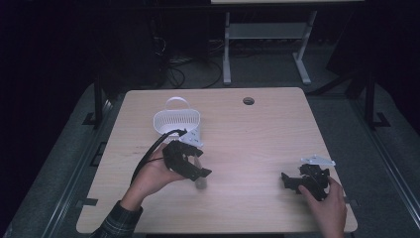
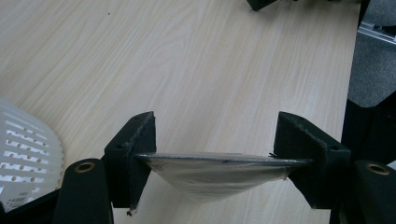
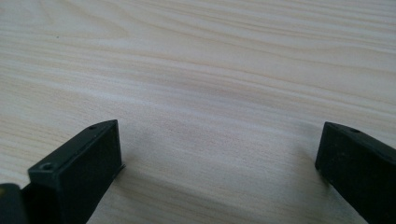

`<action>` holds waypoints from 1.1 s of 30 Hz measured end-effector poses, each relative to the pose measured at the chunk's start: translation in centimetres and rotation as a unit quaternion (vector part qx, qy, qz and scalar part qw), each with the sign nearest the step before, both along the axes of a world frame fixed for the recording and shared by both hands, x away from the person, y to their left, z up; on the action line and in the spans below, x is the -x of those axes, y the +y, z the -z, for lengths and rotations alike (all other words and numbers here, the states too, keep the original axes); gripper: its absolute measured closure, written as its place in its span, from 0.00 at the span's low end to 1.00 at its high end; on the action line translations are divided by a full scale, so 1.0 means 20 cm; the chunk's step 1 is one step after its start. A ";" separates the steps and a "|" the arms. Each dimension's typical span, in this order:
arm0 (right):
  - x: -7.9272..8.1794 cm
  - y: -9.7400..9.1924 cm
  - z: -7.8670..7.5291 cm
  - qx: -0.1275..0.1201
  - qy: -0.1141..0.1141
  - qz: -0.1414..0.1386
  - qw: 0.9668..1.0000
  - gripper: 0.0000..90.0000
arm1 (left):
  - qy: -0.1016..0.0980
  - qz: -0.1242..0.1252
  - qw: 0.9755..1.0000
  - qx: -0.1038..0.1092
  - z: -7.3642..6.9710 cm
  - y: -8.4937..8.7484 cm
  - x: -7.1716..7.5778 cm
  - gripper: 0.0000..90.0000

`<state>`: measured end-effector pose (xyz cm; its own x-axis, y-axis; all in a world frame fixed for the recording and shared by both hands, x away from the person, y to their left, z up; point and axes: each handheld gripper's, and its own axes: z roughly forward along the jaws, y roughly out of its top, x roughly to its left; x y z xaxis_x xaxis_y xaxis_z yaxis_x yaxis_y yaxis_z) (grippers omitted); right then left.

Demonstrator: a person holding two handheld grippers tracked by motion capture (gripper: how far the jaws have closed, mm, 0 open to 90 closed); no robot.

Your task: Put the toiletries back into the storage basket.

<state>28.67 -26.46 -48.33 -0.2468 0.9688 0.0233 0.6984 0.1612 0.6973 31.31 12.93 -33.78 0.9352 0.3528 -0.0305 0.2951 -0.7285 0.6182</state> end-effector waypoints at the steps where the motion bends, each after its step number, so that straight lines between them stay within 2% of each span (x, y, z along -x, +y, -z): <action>1: 0.00 0.00 0.00 0.000 0.000 0.000 1.000 0.00 | 0.000 -0.003 1.000 0.001 0.00 0.01 0.00 0.33; 6: 0.00 0.00 0.00 0.000 0.000 0.000 1.000 0.00 | 0.003 -0.018 1.000 0.010 -0.01 0.03 0.00 0.33; 8: 0.00 0.00 0.00 0.000 0.000 0.000 1.000 0.00 | 0.000 -0.017 1.000 0.005 -0.01 0.04 -0.01 0.33; 18: 0.00 0.00 0.00 0.000 0.000 0.000 1.000 0.00 | -0.001 -0.041 0.999 0.010 -0.03 0.12 -0.03 0.33; 33: 0.00 0.00 0.00 0.000 0.000 0.000 1.000 0.00 | -0.010 -0.086 0.996 0.015 -0.04 0.26 -0.07 0.33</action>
<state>28.67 -26.47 -48.32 -0.2470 0.9687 0.0235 0.6984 0.1612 0.6974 32.74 18.14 -33.01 0.8617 0.5069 -0.0250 0.4011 -0.6500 0.6455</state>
